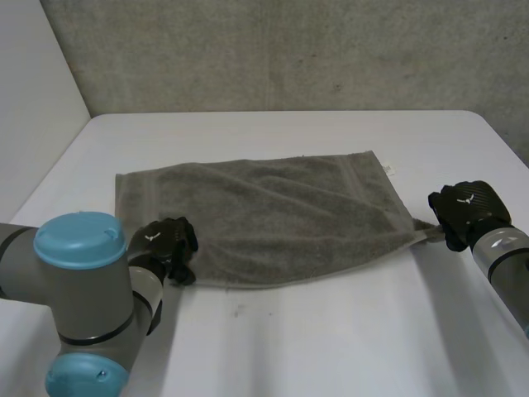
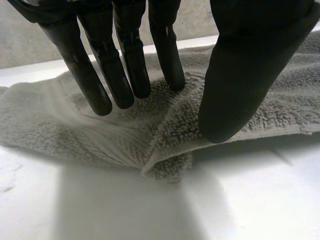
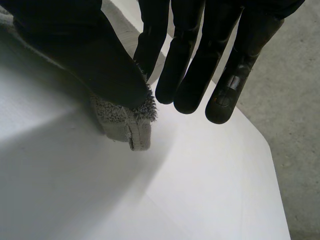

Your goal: Fold the laundry

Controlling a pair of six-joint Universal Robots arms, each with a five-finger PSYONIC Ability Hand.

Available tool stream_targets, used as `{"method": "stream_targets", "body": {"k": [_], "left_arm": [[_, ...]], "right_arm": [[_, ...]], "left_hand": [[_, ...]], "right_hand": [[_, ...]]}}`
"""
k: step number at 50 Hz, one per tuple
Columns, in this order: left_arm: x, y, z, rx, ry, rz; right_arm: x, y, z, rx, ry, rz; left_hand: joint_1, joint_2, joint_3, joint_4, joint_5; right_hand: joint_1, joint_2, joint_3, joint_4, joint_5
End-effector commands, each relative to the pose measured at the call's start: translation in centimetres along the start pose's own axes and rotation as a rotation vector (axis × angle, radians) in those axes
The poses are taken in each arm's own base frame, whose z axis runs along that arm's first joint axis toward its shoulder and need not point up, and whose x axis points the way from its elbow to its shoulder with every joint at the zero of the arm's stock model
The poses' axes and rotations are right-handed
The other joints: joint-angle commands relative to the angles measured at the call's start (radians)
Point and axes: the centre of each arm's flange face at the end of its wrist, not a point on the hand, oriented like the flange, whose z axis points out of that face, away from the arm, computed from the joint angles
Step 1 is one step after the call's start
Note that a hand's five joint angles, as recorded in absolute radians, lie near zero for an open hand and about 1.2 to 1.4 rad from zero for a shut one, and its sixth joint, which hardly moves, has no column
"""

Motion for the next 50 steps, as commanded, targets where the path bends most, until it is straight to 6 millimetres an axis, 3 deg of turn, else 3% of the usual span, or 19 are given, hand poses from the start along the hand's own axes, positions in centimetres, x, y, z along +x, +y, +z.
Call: {"method": "stream_targets", "body": {"k": [1,16,29,32,37,38,42,44,45,47,48,50], "left_arm": [[0.0,0.9,0.4,-0.035,0.004,0.008],[-0.1,0.8,-0.4,-0.068,-0.001,0.014],[-0.2,1.9,-0.5,-0.097,-0.004,0.024],[-0.3,1.8,-0.2,-0.091,-0.006,0.025],[-0.3,2.0,0.3,-0.077,-0.007,0.048],[-0.3,1.8,0.5,-0.057,-0.012,0.062],[-0.5,0.5,0.3,-0.012,-0.022,0.097],[-0.3,-3.0,-1.3,0.094,-0.013,0.130],[-0.3,-3.0,-1.3,0.094,-0.013,0.131],[0.1,-7.0,-3.2,0.231,-0.001,0.161],[0.1,-7.1,-3.2,0.232,-0.001,0.162],[0.4,-11.1,-4.9,0.355,0.005,0.208]], "right_arm": [[-0.1,0.2,0.1,-0.004,-0.003,-0.001],[0.9,-0.2,0.7,0.019,0.037,-0.001],[0.7,0.1,1.0,0.022,0.041,-0.002],[0.7,0.1,1.0,0.022,0.041,-0.002],[0.8,0.0,1.0,0.023,0.044,-0.002],[0.9,0.0,1.0,0.024,0.048,0.000],[1.4,-0.4,0.9,0.029,0.070,-0.005],[1.7,-1.0,0.9,0.042,0.079,-0.008],[1.7,-1.0,0.9,0.042,0.079,-0.008],[3.4,-3.7,0.0,0.114,0.132,-0.024],[3.4,-3.7,0.0,0.114,0.132,-0.024],[5.4,-7.3,-2.0,0.189,0.189,-0.069]], "left_hand": [[0.109,0.109,0.109,0.110,0.111],[0.077,0.077,0.077,0.078,0.079],[0.095,0.094,0.094,0.095,0.097],[0.168,0.168,0.168,0.169,0.170],[0.503,0.503,0.502,0.503,0.505],[0.648,0.648,0.648,0.649,0.650],[0.670,0.670,0.669,0.670,0.672],[0.670,0.670,0.669,0.670,0.672],[0.670,0.670,0.669,0.670,0.672],[0.670,0.670,0.669,0.670,0.672],[0.670,0.670,0.669,0.670,0.672],[0.670,0.670,0.669,0.670,0.672]], "right_hand": [[0.446,0.219,0.211,0.203,0.227],[0.446,0.219,0.211,0.203,0.227],[0.446,0.219,0.211,0.203,0.227],[0.446,0.219,0.211,0.203,0.227],[0.446,0.219,0.211,0.203,0.227],[0.446,0.219,0.211,0.203,0.227],[0.446,0.219,0.211,0.203,0.227],[0.446,0.219,0.211,0.203,0.227],[0.446,0.219,0.211,0.203,0.227],[0.446,0.219,0.211,0.203,0.227],[0.446,0.219,0.211,0.203,0.227],[0.446,0.219,0.211,0.203,0.227]]}}
